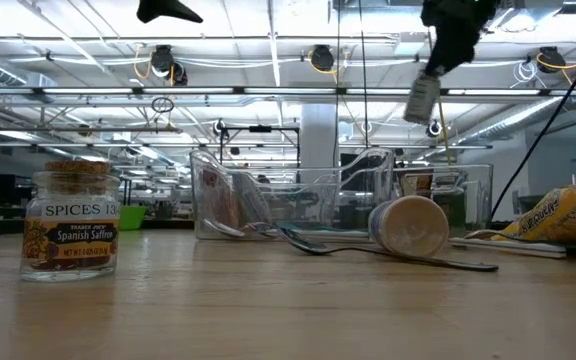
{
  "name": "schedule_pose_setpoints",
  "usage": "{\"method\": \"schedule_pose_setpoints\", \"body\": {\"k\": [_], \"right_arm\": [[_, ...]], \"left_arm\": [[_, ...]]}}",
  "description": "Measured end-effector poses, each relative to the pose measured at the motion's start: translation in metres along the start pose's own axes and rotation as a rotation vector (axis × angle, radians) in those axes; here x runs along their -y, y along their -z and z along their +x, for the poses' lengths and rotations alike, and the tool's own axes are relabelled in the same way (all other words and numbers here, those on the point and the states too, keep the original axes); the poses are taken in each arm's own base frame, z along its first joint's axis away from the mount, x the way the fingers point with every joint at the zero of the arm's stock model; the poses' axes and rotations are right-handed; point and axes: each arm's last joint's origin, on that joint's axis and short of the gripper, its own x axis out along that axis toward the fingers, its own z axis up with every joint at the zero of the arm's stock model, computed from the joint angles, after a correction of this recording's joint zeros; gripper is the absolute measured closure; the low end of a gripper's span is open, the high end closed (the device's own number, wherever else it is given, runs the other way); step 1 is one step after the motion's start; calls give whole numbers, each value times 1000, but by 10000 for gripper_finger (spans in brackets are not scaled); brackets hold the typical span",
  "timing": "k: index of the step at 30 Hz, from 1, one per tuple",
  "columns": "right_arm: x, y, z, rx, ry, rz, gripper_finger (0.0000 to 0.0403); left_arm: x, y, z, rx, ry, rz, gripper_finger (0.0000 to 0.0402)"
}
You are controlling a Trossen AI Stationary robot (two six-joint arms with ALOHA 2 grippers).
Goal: Pick & Place Food Item
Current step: Put the white seasoning bottle into the top right transparent bin
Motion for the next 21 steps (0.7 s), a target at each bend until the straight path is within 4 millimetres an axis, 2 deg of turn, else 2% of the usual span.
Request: {"method": "schedule_pose_setpoints", "body": {"k": [4, 13, 21], "right_arm": [[-8, 12, 0, -130, -51, 22, 205], [-22, 23, 0, -278, -75, 42, 205], [-31, 43, 35, -371, -76, 48, 205]], "left_arm": [[1, -3, 0, 29, 8, 39, 50], [1, -3, 3, 25, 10, 61, 50], [3, -1, 8, 6, 14, 64, 50]]}}
